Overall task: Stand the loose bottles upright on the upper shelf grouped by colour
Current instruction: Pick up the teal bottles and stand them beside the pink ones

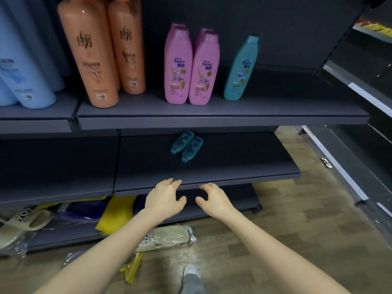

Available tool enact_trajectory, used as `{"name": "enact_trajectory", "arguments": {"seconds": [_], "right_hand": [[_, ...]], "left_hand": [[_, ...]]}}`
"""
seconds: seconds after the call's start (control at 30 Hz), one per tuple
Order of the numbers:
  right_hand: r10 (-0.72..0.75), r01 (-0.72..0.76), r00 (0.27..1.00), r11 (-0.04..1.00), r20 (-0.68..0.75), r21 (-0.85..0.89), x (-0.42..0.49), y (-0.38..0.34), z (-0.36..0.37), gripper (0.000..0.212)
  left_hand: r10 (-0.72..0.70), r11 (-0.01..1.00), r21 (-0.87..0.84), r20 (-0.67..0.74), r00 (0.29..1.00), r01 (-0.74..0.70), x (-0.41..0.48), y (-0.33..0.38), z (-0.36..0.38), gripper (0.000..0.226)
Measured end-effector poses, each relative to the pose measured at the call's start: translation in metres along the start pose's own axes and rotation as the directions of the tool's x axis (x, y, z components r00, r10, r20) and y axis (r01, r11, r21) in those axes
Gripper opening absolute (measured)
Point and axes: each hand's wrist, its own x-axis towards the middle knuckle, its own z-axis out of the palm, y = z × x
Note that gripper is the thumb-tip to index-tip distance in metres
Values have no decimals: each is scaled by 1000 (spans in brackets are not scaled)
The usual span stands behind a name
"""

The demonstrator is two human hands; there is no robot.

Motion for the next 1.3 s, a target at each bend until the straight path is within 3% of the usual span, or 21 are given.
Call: {"name": "enact_trajectory", "arguments": {"seconds": [0.73,1.03,1.3], "right_hand": [[56,-67,995,990,87,125,132,38,31,55],[26,-39,998,972,60,232,196,68,53,53],[27,-20,999,949,-17,314,256,74,61,48]], "left_hand": [[-136,974,-175,41,990,141,120,-22,65,56],[-119,968,-228,-55,991,103,180,-23,113,51],[-244,894,-419,-163,956,156,243,-24,128,47]]}}
